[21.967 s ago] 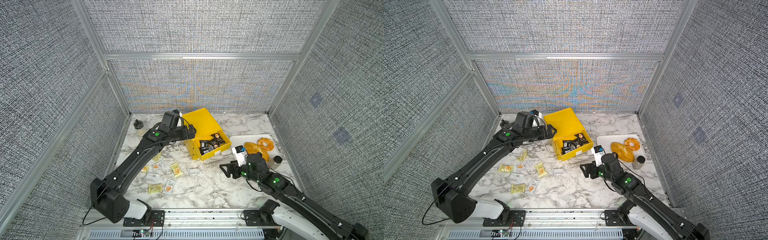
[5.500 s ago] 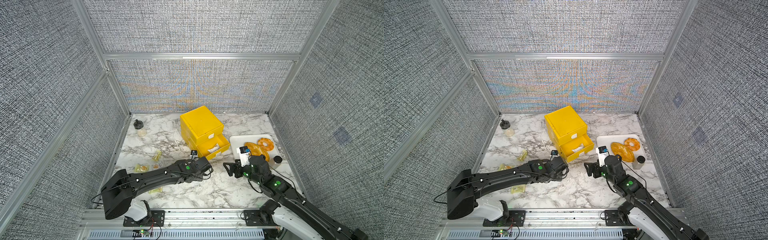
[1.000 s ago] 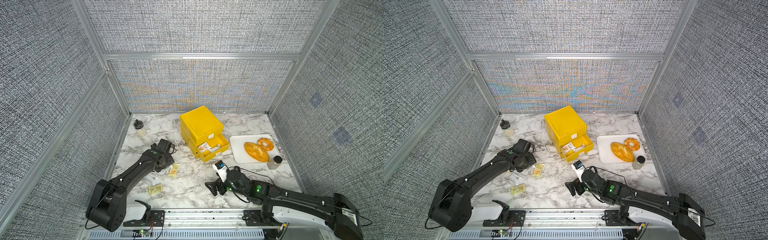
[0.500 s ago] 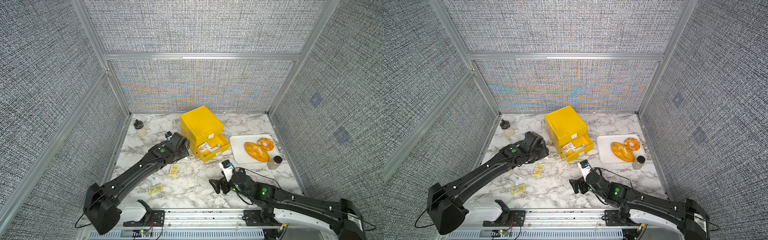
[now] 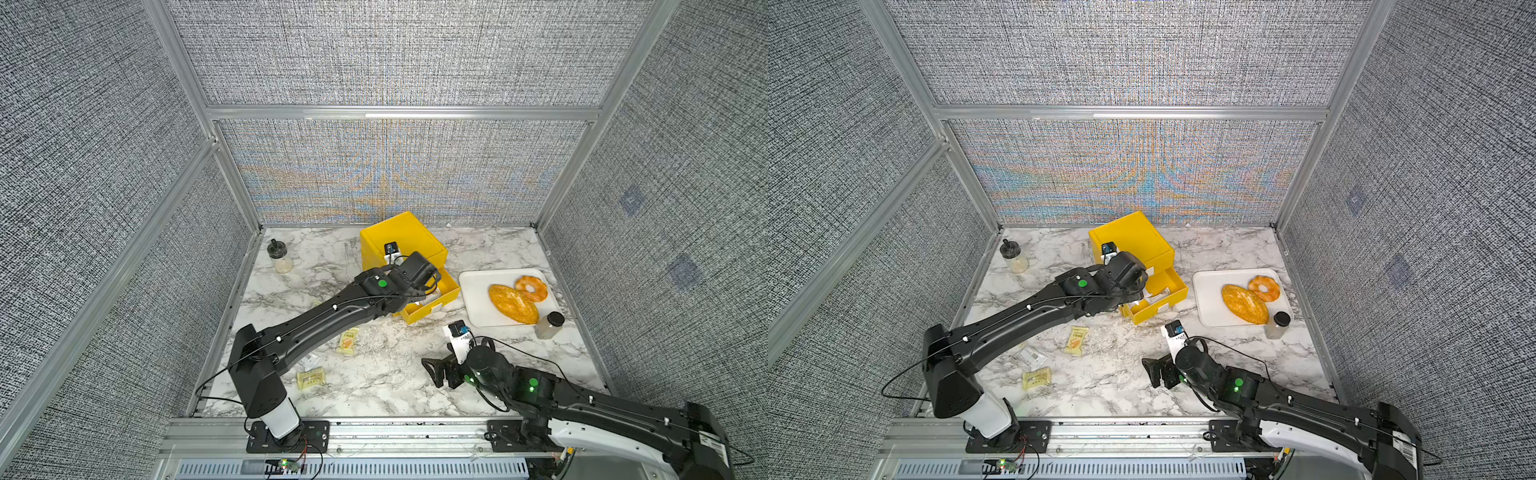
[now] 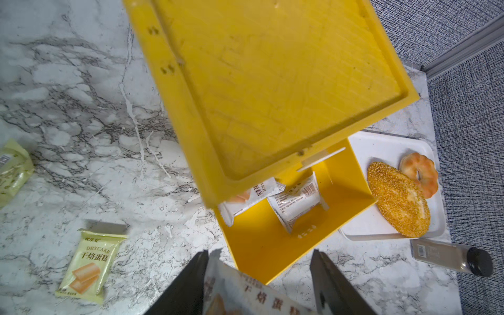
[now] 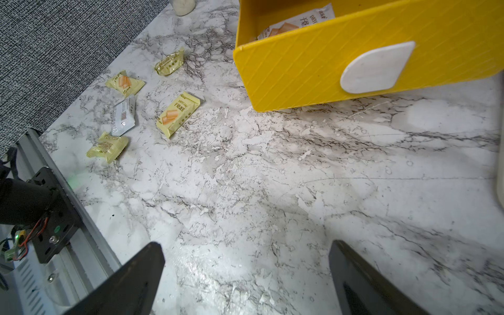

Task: Place the cookies into the drawer by color
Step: Place the cookie in the drawer.

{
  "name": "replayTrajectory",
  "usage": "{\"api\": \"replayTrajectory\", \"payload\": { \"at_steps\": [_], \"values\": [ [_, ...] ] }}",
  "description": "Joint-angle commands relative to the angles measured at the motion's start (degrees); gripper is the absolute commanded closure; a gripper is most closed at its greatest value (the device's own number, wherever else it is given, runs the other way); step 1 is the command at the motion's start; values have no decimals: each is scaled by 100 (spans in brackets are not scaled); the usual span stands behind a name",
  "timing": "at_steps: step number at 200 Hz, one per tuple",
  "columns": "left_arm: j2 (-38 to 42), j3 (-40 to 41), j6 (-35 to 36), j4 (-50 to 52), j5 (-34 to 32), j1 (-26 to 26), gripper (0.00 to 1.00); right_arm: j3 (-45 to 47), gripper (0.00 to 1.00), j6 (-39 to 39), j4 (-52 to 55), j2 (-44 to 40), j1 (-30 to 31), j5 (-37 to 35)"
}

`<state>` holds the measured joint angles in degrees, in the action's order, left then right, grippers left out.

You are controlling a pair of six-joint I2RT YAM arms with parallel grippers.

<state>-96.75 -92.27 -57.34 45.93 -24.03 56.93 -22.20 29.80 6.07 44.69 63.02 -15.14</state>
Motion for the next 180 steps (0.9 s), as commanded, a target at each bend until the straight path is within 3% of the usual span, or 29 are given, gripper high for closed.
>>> {"api": "replayTrajectory", "payload": {
  "at_steps": [1,49,84,139,180],
  "values": [
    [-368,-436,196,334,-621,72,36,16,1,82,126,-79,8,-121],
    [-1416,-1626,288,824,-917,99,34,127,1,126,185,-335,1,-191],
    [-1659,-2039,165,1205,-947,117,14,159,1,130,219,-399,-1,-176],
    [-818,-1374,257,968,-852,308,1,235,1,152,108,-329,-1,-70],
    [63,-411,388,640,-644,376,1,67,1,197,134,-51,17,192]
  ]
}}
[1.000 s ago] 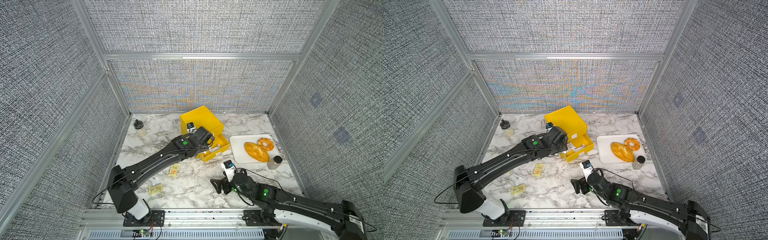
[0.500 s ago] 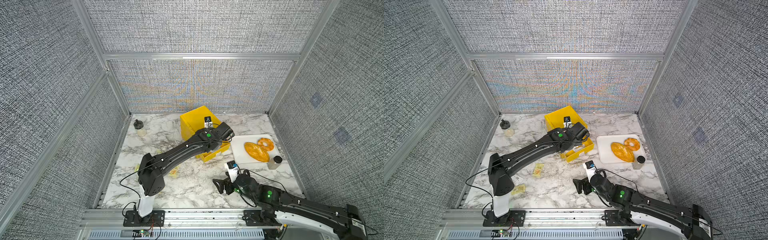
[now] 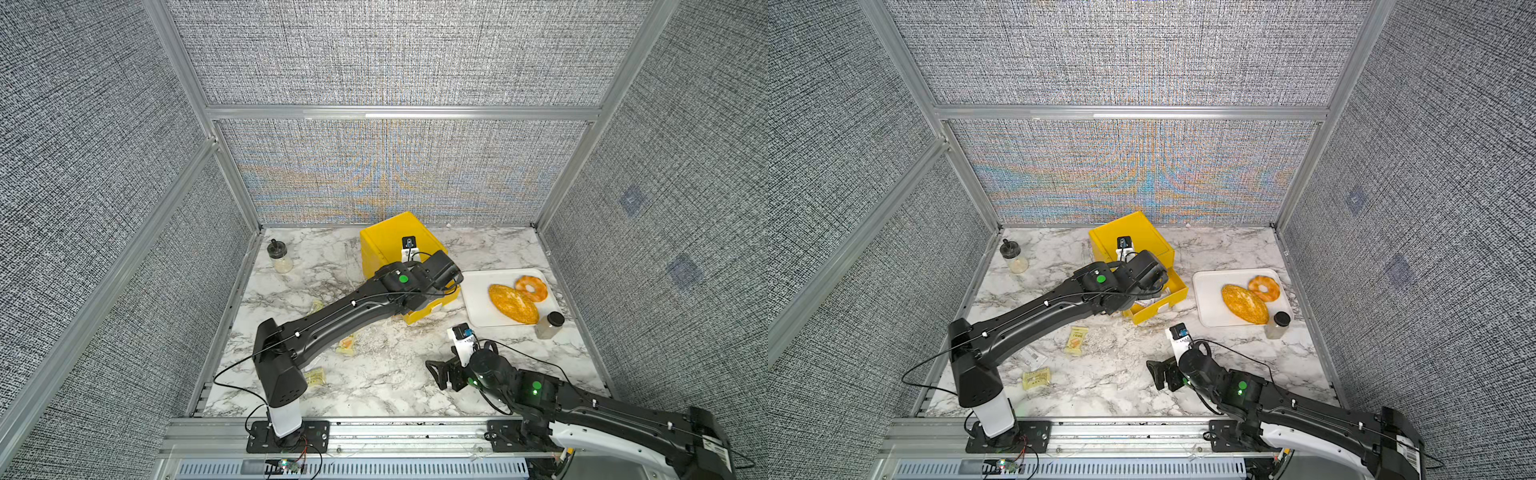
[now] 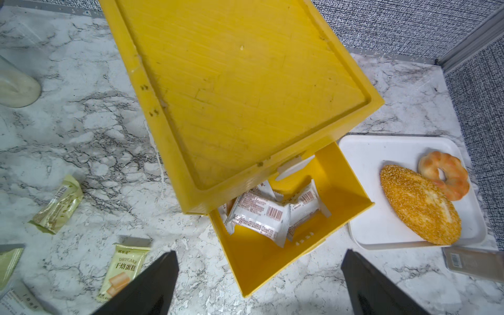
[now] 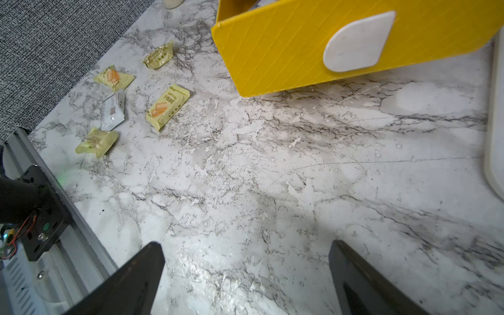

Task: Place the cookies into the drawer by color
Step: Place the cookie in the drawer, then pick up the cookie at the center of the board.

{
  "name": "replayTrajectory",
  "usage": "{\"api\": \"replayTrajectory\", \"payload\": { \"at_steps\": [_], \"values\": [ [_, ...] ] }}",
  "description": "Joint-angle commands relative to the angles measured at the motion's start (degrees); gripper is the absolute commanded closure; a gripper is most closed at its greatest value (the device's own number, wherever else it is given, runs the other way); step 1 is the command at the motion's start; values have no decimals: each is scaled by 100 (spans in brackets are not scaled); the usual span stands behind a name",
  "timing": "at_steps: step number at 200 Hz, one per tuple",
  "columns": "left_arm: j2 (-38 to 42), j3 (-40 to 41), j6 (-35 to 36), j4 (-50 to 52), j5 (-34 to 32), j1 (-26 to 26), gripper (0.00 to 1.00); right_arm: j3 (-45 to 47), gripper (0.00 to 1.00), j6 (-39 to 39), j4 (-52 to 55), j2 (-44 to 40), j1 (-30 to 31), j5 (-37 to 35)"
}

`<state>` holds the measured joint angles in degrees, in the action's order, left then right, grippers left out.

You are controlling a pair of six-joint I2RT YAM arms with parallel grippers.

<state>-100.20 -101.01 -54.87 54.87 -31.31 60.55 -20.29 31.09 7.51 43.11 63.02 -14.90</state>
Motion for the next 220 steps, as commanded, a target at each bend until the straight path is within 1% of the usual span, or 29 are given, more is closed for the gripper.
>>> {"api": "replayTrajectory", "payload": {
  "at_steps": [1,30,49,82,117,143,171,193,220],
  "values": [
    [433,505,147,-269,87,16,1,-132,1,70,-7,112,21,178],
    [1211,1641,201,-697,205,27,1,-204,1,177,5,153,156,379],
    [1674,2280,105,-706,180,26,1,-220,1,219,-38,234,249,374],
    [2575,3500,-336,-695,-43,18,1,-338,1,190,-257,573,398,391],
    [3479,4682,-787,-686,-207,7,1,-542,1,66,-508,1021,738,347],
    [3962,5328,-1212,-506,-125,9,1,-683,1,-71,-685,1349,1018,287],
    [4293,5877,-1682,-205,130,8,1,-790,1,-189,-883,1650,1241,191],
    [4493,6267,-2055,-45,173,9,1,-787,1,-197,-1064,1818,1269,143],
    [4780,6609,-2612,121,184,8,1,-773,1,-74,-1032,1878,1272,-18]
  ]
}}
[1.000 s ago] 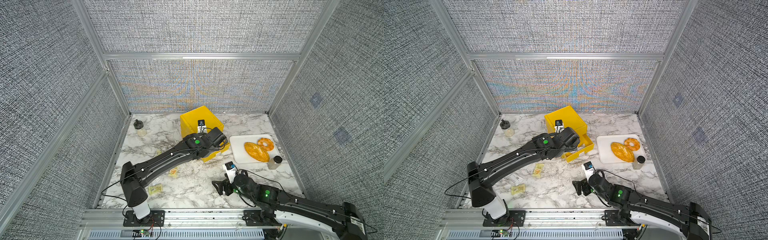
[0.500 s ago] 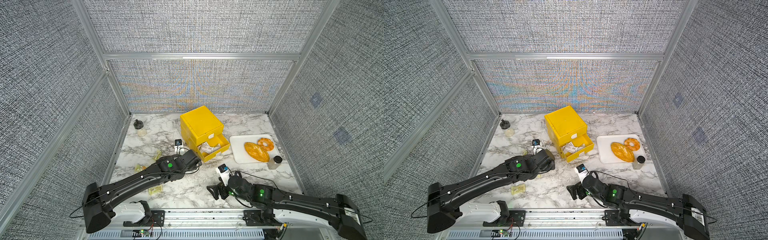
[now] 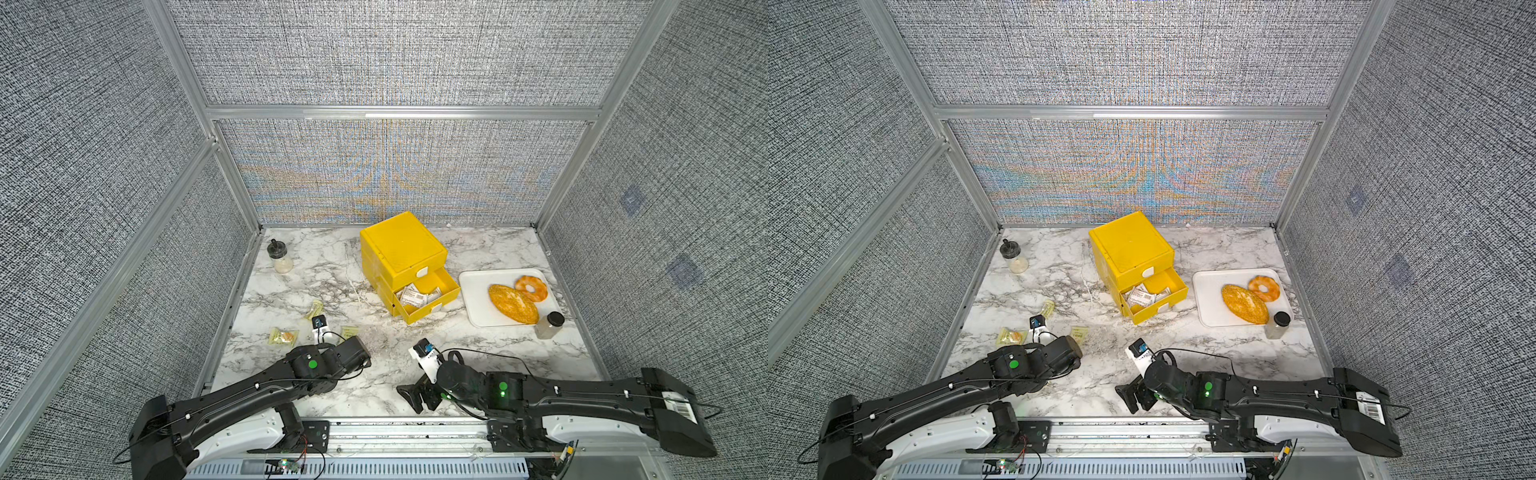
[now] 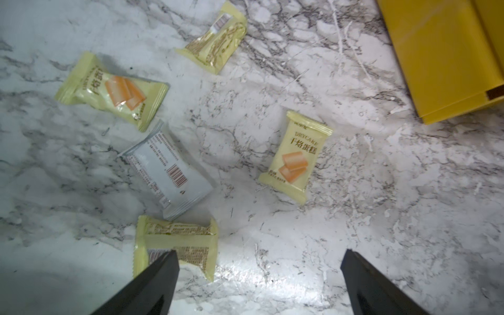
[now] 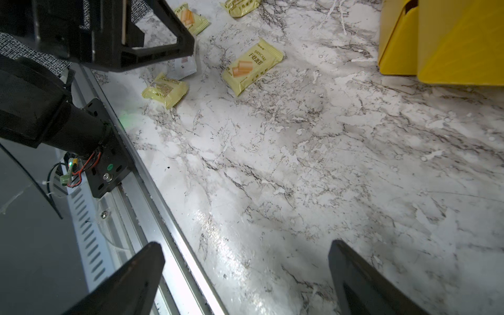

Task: Place the cookies into the drawer by color
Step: Pick up the cookie at the center of the board.

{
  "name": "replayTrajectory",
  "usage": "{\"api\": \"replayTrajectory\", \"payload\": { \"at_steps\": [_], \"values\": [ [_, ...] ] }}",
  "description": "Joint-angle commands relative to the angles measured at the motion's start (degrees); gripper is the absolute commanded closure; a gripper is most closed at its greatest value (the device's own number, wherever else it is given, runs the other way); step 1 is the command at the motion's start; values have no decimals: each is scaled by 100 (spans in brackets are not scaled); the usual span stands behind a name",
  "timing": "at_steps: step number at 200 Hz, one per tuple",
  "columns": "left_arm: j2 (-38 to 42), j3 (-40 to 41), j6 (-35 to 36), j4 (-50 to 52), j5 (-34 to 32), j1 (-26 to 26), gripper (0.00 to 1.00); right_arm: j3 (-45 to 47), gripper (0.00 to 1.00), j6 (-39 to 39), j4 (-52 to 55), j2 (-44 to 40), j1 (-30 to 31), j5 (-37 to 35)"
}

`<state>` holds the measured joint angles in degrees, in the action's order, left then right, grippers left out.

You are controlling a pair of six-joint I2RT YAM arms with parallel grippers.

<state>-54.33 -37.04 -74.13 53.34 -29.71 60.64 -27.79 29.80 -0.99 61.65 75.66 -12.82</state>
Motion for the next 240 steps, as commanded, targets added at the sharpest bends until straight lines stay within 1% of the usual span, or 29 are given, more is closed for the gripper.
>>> {"api": "replayTrajectory", "payload": {
  "at_steps": [1,16,40,71,83,101,115,154,184,201,217,240],
  "values": [
    [202,226,-693,269,26,-4,1,-15,1,58,-182,19,10,-228],
    [393,415,-966,243,73,-1,1,78,1,147,-219,-89,10,-310],
    [694,663,-1216,178,100,-17,1,297,1,231,-322,-331,8,-418],
    [1036,907,-1346,191,-30,-132,1,368,1,244,-206,-493,9,-476],
    [1094,944,-1244,193,-68,-290,1,455,1,263,-292,-522,7,-467],
    [1098,910,-974,212,100,-705,1,542,1,298,-433,-484,10,-474],
    [1066,909,-833,176,122,-932,1,547,1,292,-470,-398,10,-444],
    [638,565,-195,57,133,-1693,1,574,1,268,-778,-75,8,-374],
    [37,328,107,-230,243,-2106,5,503,1,303,-789,141,9,-352],
    [-266,222,164,-292,266,-2285,7,513,1,357,-785,107,8,-398],
    [-441,218,238,-491,265,-2435,7,536,1,375,-715,35,10,-458],
    [-696,276,457,-949,584,-2745,7,644,1,442,-682,-133,10,-520]
  ]
}}
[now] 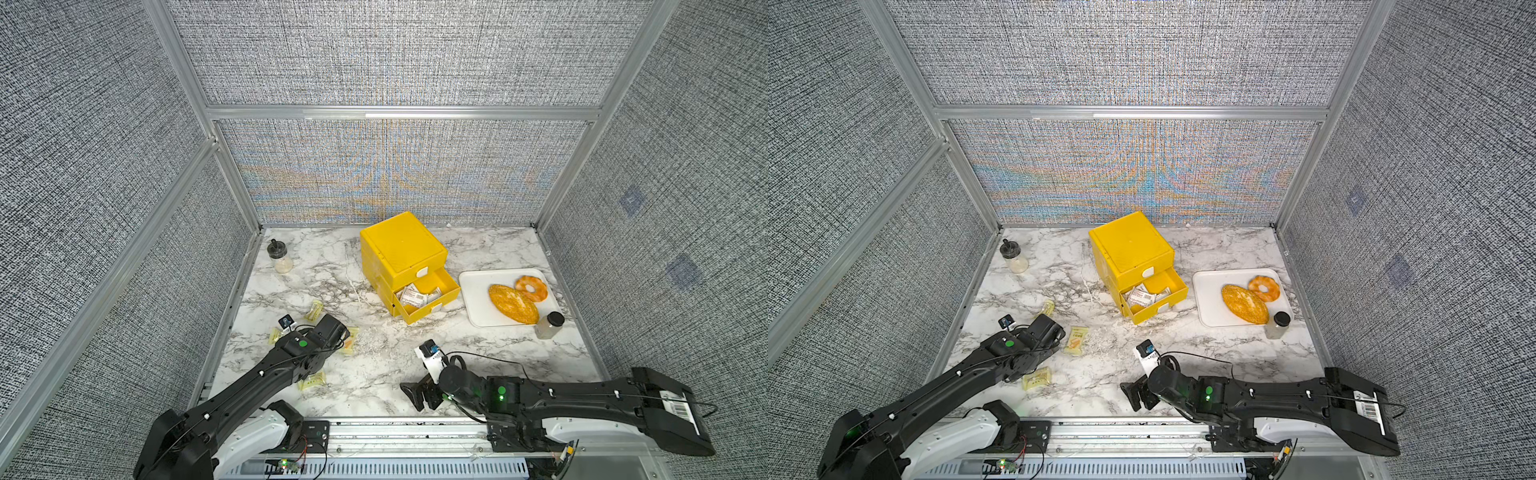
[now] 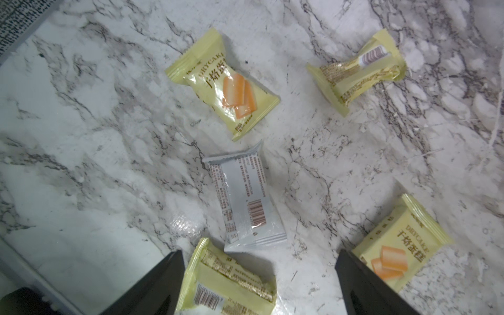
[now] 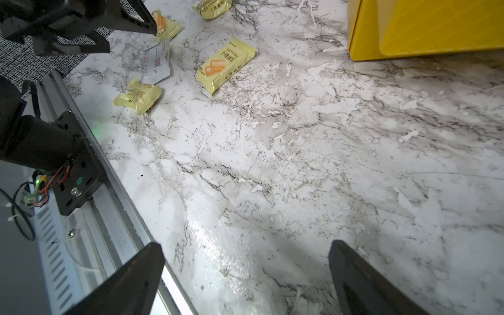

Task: Place the cookies into the drawer by color
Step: Pick up the cookie at the center of the board.

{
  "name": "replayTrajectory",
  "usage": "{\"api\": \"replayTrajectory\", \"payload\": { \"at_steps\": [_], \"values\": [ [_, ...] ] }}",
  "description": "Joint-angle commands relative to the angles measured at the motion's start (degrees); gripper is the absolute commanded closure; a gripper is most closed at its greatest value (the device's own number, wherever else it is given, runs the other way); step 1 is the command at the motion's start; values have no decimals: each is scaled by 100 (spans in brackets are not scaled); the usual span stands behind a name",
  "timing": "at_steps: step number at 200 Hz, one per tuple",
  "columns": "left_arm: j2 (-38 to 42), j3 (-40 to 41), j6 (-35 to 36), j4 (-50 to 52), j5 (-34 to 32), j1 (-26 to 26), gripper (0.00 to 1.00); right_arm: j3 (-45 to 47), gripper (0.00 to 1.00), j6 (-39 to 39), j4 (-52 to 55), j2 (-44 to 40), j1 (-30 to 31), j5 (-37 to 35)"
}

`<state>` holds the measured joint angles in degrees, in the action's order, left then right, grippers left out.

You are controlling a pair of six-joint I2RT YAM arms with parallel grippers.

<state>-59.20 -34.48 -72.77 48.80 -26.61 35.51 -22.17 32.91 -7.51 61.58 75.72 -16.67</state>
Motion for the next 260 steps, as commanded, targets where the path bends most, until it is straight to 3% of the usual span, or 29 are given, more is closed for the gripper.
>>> {"api": "replayTrajectory", "payload": {
  "at_steps": [1,77,158,260],
  "values": [
    [-225,20,332,-507,294,-243,7,86,1,130,-40,-132,4,-140],
    [-1524,-206,490,-949,802,-881,13,248,1,203,9,-348,-6,-188],
    [-2331,-92,439,-1558,1083,-987,20,374,1,280,121,-601,-14,-249],
    [-2680,-322,979,-1683,1532,-868,54,345,1,269,141,-559,-65,-319]
  ]
}}
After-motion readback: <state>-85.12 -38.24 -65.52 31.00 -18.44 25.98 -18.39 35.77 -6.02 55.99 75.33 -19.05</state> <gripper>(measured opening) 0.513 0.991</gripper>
